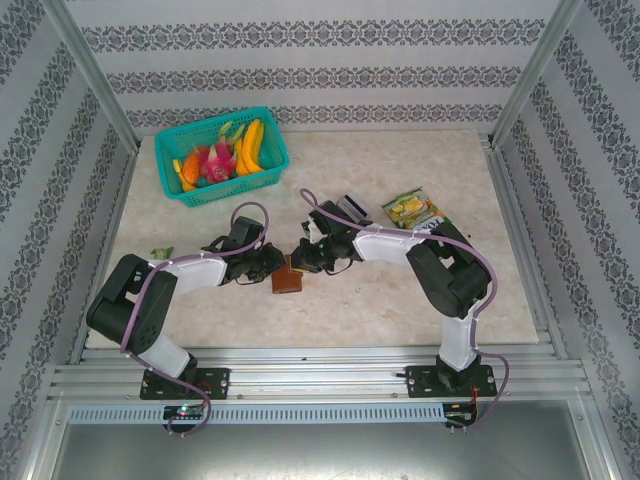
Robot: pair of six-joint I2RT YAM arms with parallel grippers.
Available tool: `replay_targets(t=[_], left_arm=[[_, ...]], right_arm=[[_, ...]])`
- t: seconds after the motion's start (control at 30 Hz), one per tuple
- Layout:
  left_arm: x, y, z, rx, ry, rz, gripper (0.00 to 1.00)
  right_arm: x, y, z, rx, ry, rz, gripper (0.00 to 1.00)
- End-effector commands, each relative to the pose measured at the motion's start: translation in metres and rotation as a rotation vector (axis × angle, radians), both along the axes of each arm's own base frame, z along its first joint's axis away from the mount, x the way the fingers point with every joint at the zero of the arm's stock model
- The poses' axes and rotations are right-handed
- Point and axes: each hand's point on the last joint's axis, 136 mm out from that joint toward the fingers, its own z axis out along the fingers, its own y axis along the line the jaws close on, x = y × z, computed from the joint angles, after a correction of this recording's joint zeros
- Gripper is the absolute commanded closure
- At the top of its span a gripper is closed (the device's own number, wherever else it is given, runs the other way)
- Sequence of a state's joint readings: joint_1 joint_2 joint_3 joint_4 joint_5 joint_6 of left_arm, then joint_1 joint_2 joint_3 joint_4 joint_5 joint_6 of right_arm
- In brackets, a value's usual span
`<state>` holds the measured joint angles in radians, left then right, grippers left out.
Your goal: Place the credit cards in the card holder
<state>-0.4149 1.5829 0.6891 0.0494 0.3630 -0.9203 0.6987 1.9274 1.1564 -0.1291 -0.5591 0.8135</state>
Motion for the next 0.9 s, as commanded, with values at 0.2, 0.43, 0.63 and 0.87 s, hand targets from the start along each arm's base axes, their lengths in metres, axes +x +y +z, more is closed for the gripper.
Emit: replay_targets(t=[0.2, 0.43, 0.63, 0.87], left_arm=[[-0.013, 0.01, -0.015, 0.036, 0.059, 0.012, 0.81], [-0.013, 0.01, -0.014, 0.036, 0.056, 0.01, 0.81], [-0.013, 0.01, -0.013, 0.035, 0.053, 0.009, 0.81], [-0.012, 0.009, -0.011, 0.029, 0.048, 0.01, 0.81]], right_arm=[[-0.001, -0.005, 0.01, -0.007, -0.017, 0.006, 0.87], [-0.006, 0.006, 0.008, 0.014, 0.004, 0.029, 0.87], [-0.002, 0.009, 0.003, -0.002, 0.007, 0.021, 0.86], [-0.002, 0.014, -0.001, -0.017, 0.017, 0.037, 0.86]])
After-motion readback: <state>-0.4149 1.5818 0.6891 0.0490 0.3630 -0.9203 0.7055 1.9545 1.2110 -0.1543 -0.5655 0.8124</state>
